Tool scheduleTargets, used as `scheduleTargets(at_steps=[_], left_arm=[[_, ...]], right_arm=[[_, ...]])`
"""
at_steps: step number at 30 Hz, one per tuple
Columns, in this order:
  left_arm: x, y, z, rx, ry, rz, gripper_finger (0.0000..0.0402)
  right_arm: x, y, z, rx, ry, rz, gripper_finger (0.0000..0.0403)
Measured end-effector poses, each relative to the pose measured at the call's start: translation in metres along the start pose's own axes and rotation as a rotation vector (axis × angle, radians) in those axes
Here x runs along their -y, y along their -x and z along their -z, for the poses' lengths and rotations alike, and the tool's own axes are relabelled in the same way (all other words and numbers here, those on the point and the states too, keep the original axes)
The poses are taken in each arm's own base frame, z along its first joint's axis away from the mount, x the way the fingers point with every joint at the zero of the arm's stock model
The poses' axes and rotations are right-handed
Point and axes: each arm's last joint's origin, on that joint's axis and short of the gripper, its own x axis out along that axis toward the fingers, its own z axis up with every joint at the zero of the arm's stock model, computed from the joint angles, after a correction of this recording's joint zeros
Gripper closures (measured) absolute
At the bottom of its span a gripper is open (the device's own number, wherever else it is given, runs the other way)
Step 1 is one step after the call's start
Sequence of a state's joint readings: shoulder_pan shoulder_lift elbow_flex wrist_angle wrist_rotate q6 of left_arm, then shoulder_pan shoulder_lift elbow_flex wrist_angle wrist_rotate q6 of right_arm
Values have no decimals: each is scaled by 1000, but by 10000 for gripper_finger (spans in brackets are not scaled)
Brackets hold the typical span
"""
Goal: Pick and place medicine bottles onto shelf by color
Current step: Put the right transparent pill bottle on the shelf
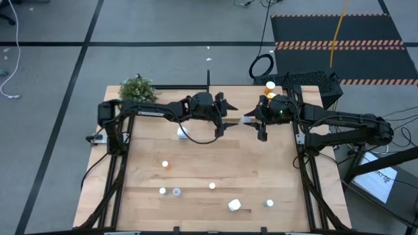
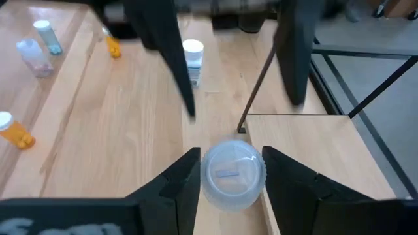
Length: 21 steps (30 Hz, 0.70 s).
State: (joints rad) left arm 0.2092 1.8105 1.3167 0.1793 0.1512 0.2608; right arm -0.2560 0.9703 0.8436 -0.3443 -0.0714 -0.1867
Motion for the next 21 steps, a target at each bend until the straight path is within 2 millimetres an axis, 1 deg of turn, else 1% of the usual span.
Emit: scheduleTargets(at_steps=[2, 6, 9, 12, 13, 16, 19, 21], left_arm=[[-2, 15, -9, -40, 5, -39, 76], [-6, 49, -32, -50, 20, -115, 70], [-7, 73, -45, -61, 35, -169, 77], [-7, 92, -52, -85, 39, -195, 94], [-7, 97, -52, -105, 41, -193, 101], [-7, 103, -52, -126, 43, -193, 121], [-7, 103, -47, -150, 41, -204, 139], [-7, 102, -42, -167, 42, -211, 149]], right_arm=[[9, 2, 0, 0, -6, 2, 257], [34, 8, -8, 26, -8, 47, 257], [55, 13, -14, 16, 1, 66, 257], [82, 15, -20, 9, -20, 69, 254], [90, 15, -21, 1, -33, 60, 253], [116, 10, -23, -17, -54, 53, 252], [140, 3, -17, -56, -70, 63, 253], [154, 0, -9, -76, -83, 61, 253]])
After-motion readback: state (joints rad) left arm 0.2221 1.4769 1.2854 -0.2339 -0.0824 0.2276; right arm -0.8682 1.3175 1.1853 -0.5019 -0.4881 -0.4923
